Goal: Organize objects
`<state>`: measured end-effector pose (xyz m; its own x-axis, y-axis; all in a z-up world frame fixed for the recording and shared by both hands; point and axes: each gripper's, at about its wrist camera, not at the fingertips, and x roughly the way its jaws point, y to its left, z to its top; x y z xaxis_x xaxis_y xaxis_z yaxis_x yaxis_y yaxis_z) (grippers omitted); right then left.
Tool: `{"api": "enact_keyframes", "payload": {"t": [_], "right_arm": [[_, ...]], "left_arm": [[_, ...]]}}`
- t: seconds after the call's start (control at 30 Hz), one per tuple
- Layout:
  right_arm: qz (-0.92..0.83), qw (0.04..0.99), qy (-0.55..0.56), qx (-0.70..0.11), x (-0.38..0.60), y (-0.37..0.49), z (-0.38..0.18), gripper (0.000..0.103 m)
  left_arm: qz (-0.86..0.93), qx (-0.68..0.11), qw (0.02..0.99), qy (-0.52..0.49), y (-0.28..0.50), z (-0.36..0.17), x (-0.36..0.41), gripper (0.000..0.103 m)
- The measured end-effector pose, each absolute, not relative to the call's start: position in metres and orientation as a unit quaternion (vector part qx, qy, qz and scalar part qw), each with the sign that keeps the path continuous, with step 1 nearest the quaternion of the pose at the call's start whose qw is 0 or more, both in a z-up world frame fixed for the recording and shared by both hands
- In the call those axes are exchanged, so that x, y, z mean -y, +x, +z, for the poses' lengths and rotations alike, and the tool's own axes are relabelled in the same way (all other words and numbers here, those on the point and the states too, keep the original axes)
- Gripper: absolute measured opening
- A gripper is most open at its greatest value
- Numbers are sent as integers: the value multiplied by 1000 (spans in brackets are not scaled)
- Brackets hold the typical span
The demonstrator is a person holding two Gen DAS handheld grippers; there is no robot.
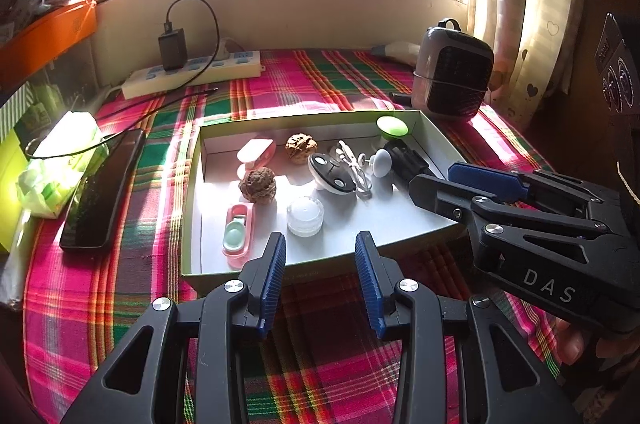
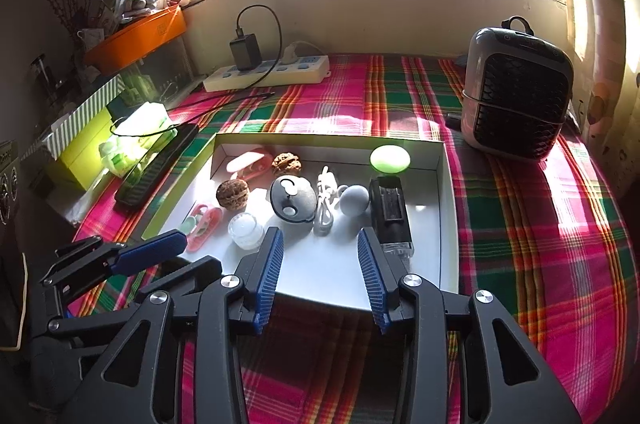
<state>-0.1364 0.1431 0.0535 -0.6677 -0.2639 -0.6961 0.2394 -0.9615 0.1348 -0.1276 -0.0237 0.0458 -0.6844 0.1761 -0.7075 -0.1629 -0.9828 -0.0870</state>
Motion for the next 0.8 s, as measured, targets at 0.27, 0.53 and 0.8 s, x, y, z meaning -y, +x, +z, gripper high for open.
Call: {"api": "enact_keyframes", "payload": {"t": [0.27,0.53,0.8], "right_arm": [[-911,117,396,-9,-141,-110,43,47],[-903,104,418,-7,-146,-91,25,52],[-896,87,435,0,-152,-76,13,58]], "left_arm": [[918,8,70,-390,-104,41,24,34],[911,12,50,-409,-86,25,25,34],[906,23,44,-419,-75,13,21,35]]}}
